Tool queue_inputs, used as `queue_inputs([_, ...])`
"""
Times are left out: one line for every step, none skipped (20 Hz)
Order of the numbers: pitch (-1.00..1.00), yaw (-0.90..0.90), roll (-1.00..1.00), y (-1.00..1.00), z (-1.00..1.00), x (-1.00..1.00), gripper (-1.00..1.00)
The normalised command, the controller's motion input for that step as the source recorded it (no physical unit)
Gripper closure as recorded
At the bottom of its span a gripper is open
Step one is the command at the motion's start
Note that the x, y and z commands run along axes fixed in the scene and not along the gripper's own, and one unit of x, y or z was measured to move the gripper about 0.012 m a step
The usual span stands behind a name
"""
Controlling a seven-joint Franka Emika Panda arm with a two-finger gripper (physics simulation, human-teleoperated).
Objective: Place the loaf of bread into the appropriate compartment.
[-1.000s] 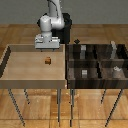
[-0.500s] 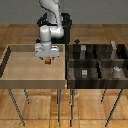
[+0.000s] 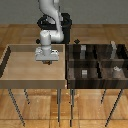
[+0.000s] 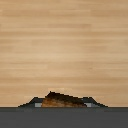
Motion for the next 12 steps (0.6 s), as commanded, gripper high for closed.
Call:
queue_inputs([0.0,0.0,0.0,0.0,0.0,0.0,1.0])
queue_inputs([0.0,0.0,0.0,0.0,0.0,0.0,1.0])
queue_inputs([0.0,0.0,0.0,0.0,1.0,0.0,1.0])
queue_inputs([0.0,0.0,0.0,0.0,0.0,0.0,1.0])
queue_inputs([0.0,0.0,0.0,0.0,0.0,0.0,1.0])
queue_inputs([0.0,0.0,0.0,0.0,1.0,0.0,1.0])
queue_inputs([0.0,0.0,0.0,0.0,1.0,0.0,1.0])
queue_inputs([0.0,0.0,0.0,0.0,1.0,0.0,1.0])
queue_inputs([0.0,0.0,0.0,0.0,1.0,0.0,1.0])
queue_inputs([0.0,0.0,0.0,0.0,1.0,0.0,1.0])
queue_inputs([0.0,0.0,0.0,0.0,1.0,0.0,1.0])
queue_inputs([0.0,0.0,0.0,0.0,1.0,0.0,1.0])
